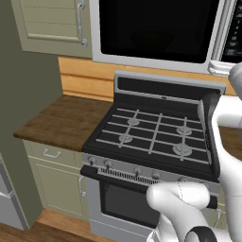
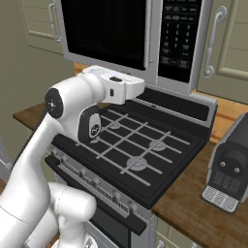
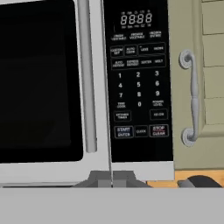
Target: Pick the lemon wedge from the sink and place it in the bowl. Then pick the bowl and place it in the microwave. Then close the microwave door and press the start button.
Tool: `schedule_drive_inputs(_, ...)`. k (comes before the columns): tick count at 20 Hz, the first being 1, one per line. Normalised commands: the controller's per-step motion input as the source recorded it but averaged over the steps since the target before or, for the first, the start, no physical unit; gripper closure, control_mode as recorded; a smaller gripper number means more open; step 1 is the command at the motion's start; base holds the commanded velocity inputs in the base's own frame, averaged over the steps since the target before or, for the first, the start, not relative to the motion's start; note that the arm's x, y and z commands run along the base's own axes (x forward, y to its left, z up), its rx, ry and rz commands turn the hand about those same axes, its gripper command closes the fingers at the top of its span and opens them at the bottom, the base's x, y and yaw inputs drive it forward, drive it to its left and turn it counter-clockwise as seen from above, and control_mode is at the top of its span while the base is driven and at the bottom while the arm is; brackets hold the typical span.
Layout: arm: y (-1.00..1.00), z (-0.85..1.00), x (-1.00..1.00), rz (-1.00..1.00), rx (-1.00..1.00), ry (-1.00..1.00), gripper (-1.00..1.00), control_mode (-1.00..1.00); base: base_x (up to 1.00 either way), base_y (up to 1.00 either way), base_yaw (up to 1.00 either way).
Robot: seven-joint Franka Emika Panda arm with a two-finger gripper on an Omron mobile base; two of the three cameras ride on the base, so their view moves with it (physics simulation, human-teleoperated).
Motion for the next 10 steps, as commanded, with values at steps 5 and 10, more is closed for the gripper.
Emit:
schedule_drive_inputs(5,-0.08,0.0,0.42,0.0,0.02,0.0,1.0,-1.0,0.0,0.0,0.0)
schedule_drive_inputs(10,-0.33,0.0,0.31,0.0,0.07,0.0,1.0,-1.0,0.0,0.0,0.0)
